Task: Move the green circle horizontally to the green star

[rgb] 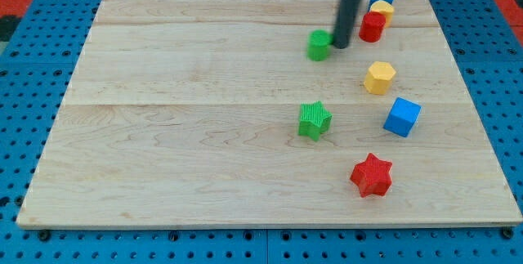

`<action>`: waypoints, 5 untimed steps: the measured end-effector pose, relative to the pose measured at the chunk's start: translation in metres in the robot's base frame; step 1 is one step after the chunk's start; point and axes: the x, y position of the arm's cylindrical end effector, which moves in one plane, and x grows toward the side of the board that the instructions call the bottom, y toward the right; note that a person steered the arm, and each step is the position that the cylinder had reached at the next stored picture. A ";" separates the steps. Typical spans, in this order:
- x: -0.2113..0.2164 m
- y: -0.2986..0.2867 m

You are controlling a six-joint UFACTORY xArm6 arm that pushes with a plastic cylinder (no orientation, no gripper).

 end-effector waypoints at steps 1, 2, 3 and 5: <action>0.030 -0.073; -0.019 -0.074; 0.023 -0.095; 0.027 -0.102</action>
